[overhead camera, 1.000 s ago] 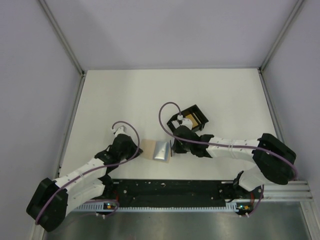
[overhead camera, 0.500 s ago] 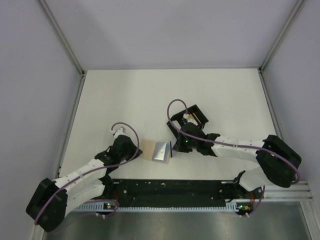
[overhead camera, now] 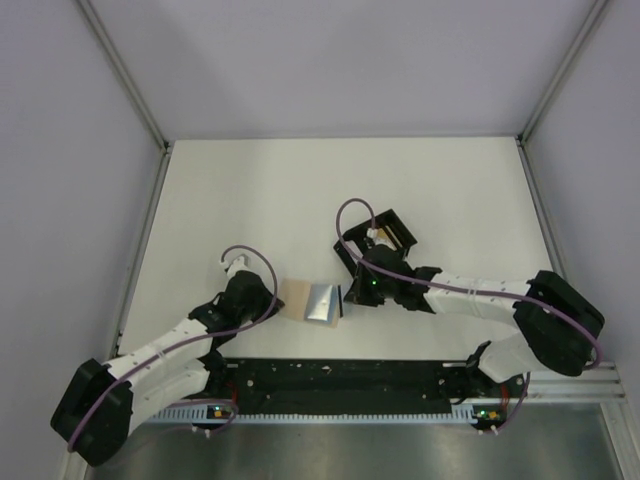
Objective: Put the credit cards into the card holder
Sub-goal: Insert the credit card into the card holder.
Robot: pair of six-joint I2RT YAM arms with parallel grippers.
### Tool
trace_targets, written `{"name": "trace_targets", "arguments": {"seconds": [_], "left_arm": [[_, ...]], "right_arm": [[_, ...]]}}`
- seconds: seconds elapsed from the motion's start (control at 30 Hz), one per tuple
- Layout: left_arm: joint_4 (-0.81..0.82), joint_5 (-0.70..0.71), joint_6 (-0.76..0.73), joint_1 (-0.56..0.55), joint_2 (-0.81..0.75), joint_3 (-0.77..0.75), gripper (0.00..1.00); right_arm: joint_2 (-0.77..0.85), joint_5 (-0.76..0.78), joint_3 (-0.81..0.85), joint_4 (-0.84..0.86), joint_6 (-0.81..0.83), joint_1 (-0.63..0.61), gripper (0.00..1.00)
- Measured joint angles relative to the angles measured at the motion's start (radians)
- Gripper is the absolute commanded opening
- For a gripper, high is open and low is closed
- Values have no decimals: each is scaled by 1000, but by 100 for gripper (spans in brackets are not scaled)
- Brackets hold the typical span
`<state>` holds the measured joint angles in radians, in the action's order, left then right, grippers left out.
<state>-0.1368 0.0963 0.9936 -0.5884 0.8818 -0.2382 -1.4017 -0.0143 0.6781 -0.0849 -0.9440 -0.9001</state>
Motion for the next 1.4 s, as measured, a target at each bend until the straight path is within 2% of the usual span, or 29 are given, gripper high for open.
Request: {"name": "trace_targets", "arguments": {"seconds": [0.2, 0.77, 1.13, 1.4], "left_arm": [[-6, 7, 5, -3, -8, 0, 0], [-7, 24, 29, -9, -10, 1, 0], [-6, 33, 31, -15, -10, 3, 0], [-4, 32, 53, -29, -9, 7, 0]], "right_arm": [[-63, -18, -26, 73, -46, 1, 0], [-27, 26, -90, 138, -119, 2, 0], [-63, -35, -87, 204, -119, 2, 0], [-70, -46, -32, 173, -66, -18, 0]]}}
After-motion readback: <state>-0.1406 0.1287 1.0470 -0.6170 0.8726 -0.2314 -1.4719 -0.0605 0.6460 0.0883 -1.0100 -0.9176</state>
